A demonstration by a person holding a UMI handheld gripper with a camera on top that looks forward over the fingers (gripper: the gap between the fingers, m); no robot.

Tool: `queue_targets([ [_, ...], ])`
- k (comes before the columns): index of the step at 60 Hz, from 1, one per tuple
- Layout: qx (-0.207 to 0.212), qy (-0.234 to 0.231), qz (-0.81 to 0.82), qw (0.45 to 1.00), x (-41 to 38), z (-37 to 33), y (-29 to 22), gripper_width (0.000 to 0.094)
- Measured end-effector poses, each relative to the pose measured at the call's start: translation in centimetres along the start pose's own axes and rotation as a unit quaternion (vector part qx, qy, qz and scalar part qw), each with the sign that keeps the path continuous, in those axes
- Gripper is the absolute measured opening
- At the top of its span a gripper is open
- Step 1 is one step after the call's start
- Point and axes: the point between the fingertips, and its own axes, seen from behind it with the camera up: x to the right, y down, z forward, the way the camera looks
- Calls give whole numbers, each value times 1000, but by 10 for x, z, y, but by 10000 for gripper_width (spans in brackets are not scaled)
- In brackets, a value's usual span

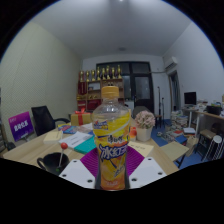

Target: Pour water

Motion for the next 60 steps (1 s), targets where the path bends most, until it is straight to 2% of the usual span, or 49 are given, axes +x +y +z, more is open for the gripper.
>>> queue_targets([
  [5, -30, 1, -10, 1000, -2, 10, 12, 340],
  [6, -33, -1, -16, 999, 12, 0, 33, 341],
  [7, -20, 1, -19, 1000, -4, 8, 21, 342],
  [12, -14, 7, -24, 1000, -4, 7, 16, 334],
  [16, -11, 11, -20, 1000, -2, 6, 19, 363],
  [23, -17, 10, -24, 1000, 1, 1, 19, 529],
  [29, -21, 14, -26, 999, 8, -14, 14, 856],
  [34, -30, 23, -18, 999, 14, -40, 16, 831],
  [46, -56, 64, -25, 996, 24, -122, 22, 836],
  [60, -67, 54, -28, 996, 0, -239, 27, 832],
])
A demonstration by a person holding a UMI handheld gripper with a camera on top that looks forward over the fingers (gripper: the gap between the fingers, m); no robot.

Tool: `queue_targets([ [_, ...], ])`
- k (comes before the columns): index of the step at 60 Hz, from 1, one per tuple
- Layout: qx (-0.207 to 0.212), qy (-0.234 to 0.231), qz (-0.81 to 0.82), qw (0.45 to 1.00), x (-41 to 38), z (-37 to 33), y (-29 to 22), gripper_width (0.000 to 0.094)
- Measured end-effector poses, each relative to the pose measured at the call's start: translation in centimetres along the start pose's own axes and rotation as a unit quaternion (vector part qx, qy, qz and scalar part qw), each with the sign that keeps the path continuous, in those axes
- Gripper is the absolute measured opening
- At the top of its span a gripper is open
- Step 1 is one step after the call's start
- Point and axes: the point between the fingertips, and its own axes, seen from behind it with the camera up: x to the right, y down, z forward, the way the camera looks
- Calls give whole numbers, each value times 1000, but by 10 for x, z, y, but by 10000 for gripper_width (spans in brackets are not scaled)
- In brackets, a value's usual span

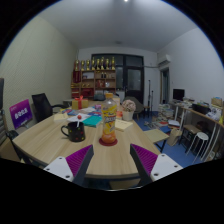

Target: Pour water

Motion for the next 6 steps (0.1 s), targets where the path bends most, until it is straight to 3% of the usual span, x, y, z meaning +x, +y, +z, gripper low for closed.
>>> queue_targets([
  [6, 10, -19, 4, 1000, -14, -39, 1, 834],
])
